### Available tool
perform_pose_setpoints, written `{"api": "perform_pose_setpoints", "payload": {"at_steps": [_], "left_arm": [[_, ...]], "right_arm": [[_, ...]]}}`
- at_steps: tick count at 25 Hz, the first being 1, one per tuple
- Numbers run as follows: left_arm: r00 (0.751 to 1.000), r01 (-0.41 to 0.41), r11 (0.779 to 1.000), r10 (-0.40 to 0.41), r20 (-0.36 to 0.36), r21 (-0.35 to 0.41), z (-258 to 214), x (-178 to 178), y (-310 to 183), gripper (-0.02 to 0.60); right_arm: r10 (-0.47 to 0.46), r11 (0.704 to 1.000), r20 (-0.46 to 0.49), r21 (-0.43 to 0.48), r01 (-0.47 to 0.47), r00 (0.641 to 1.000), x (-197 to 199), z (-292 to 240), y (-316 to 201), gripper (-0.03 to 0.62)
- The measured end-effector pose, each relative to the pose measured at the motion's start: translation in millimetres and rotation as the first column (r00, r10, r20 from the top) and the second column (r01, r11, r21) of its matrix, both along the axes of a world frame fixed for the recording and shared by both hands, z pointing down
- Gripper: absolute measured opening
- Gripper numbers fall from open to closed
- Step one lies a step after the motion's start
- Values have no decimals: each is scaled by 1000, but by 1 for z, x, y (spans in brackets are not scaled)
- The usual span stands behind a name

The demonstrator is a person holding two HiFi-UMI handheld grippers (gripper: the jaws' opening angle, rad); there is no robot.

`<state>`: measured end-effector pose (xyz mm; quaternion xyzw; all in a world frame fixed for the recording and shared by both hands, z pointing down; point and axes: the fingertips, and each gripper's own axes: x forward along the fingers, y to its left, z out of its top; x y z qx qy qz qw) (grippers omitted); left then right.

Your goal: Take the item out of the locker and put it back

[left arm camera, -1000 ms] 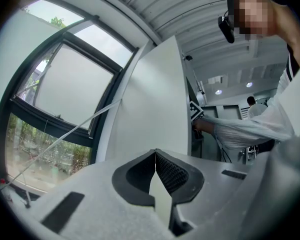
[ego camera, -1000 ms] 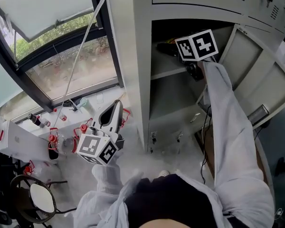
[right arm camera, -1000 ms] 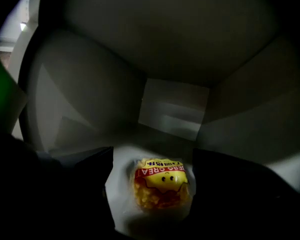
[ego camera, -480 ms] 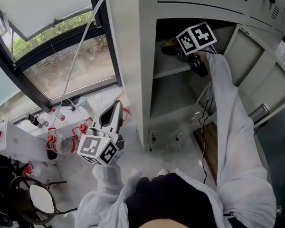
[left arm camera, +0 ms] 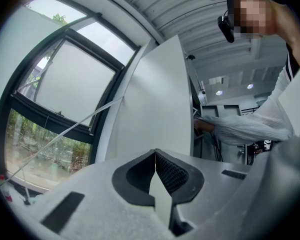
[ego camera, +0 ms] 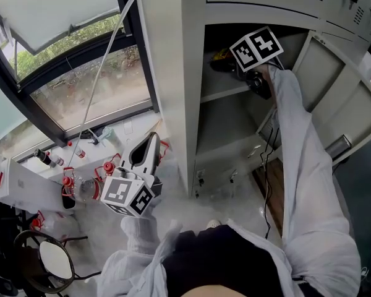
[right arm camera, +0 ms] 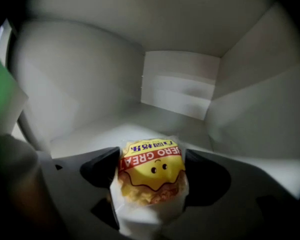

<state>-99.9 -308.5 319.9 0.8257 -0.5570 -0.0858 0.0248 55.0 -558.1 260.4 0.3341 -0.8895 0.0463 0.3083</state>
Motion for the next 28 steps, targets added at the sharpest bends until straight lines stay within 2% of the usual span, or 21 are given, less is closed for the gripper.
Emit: {"api": "perform_pose_setpoints", "payload": {"at_steps": [2,7,15,19,28], "left_arm": [[1000,2,1000,-2,-4,-1,1,0,-1,8],[1000,-10,1000,10,-8,-8,4,7,-3,8],[1000,-13,1000,13,-6,-15,5,15,1,8],[1000,-4,1000,4,18,-13,3,15,7,8],[999,-37,999,37,33,-14,3,27,23,8]], "right_arm": [[-37,999,-10,9,37,999,-5,-1,4,373],[-61,997,-15,40,61,998,-8,-2,7,325],[-63,996,-8,64,63,998,-7,-4,7,316],[-110,991,28,79,108,993,-14,-11,20,311],[-136,958,106,268,103,985,-9,-60,72,311]]}}
